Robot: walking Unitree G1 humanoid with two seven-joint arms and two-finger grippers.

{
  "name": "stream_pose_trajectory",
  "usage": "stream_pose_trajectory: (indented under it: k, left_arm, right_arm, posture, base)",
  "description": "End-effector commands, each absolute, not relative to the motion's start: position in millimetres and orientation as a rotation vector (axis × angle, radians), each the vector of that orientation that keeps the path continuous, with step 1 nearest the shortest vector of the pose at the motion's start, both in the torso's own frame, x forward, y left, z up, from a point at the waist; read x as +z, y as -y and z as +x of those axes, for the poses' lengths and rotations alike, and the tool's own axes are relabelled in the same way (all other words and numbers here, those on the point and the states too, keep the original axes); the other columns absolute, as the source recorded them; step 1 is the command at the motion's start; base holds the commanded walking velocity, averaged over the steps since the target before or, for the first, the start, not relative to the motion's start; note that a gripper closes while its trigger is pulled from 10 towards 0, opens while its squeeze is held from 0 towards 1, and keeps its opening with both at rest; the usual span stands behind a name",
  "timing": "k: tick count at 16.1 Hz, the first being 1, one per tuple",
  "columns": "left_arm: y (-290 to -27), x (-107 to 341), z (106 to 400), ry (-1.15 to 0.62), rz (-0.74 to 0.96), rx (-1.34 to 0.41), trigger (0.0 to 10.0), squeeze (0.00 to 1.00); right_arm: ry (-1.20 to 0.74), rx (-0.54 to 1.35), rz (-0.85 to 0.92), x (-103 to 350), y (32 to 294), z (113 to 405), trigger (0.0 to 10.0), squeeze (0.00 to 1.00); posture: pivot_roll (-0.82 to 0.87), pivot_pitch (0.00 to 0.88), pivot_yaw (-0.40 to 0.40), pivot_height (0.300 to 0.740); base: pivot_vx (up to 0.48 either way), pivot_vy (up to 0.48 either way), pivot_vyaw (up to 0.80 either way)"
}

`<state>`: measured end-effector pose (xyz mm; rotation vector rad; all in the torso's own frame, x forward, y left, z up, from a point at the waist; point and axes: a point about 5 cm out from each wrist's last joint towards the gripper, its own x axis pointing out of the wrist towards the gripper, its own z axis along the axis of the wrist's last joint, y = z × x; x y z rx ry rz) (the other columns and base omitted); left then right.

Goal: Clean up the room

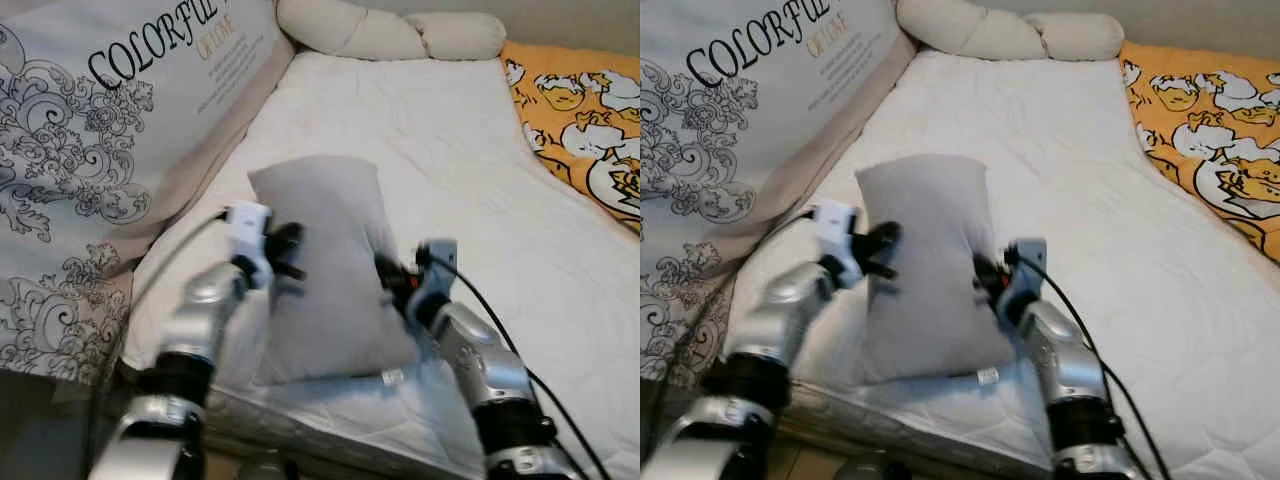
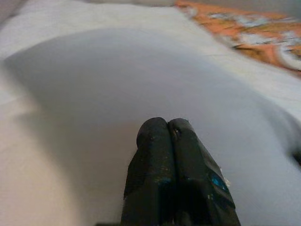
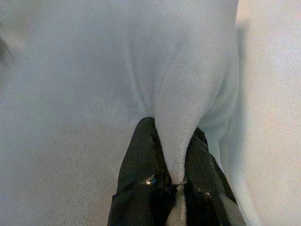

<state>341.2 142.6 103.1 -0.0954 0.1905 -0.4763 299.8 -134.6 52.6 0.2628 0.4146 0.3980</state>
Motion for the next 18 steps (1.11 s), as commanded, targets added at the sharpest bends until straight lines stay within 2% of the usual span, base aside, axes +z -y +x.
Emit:
stream_pose_trajectory:
  k: [1, 2, 5, 10, 12, 13, 16, 18]
  left_arm:
    - [-150.8, 106.1, 346.4, -0.185, -0.111, -0.440, 10.0, 0.00]
    - [-157.5, 105.7, 351.2, -0.204, -0.161, -0.412, 10.0, 1.00]
    - [-160.0, 101.1, 359.1, -0.261, -0.260, -0.413, 10.0, 1.00]
    - [-132.9, 88.4, 362.1, -0.333, -0.443, -0.452, 10.0, 1.00]
    - [-131.9, 81.1, 359.0, -0.377, -0.443, -0.457, 10.0, 1.00]
    - [-133.1, 71.8, 353.9, -0.457, -0.400, -0.471, 10.0, 1.00]
    - [-135.9, 63.4, 346.6, -0.541, -0.525, -0.495, 10.0, 1.00]
    - [-125.8, 61.4, 338.0, -0.616, -0.681, -0.629, 10.0, 1.00]
  right_arm:
    - [-0.551, 0.397, 0.230, 31.4, 137.7, 288.8, 10.0, 0.00]
    - [-0.614, 0.391, 0.208, 20.9, 147.3, 283.0, 10.0, 0.00]
    - [-0.672, 0.392, 0.183, 9.2, 165.8, 274.5, 10.0, 0.00]
    - [-0.647, 0.453, 0.210, 16.2, 175.2, 279.3, 10.0, 0.00]
    - [-0.599, 0.487, 0.234, 26.9, 170.9, 287.3, 10.0, 0.00]
    - [-0.592, 0.500, 0.228, 29.4, 170.1, 289.5, 10.0, 0.00]
    - [-0.577, 0.509, 0.230, 32.2, 170.9, 293.0, 10.0, 0.00]
    - [-0.573, 0.509, 0.239, 32.8, 172.3, 292.3, 10.0, 0.00]
  posture:
    - [0.14, 0.000, 0.040, 0.740]
    - [0.13, 0.000, 0.040, 0.740]
    - [0.11, 0.000, 0.054, 0.740]
    - [0.07, 0.000, 0.059, 0.740]
    - [0.06, 0.000, 0.065, 0.740]
    - [0.07, 0.000, 0.065, 0.740]
    - [0.07, 0.000, 0.069, 0.740]
    - [0.06, 0.000, 0.067, 0.740]
  base:
    - [0.000, 0.000, 0.00]
    - [0.000, 0.000, 0.00]
    - [0.000, 0.000, 0.00]
    - [0.000, 0.000, 0.00]
    - [0.000, 0.000, 0.00]
    - [0.000, 0.000, 0.00]
    - [0.000, 0.000, 0.00]
    - [0.000, 0.000, 0.00]
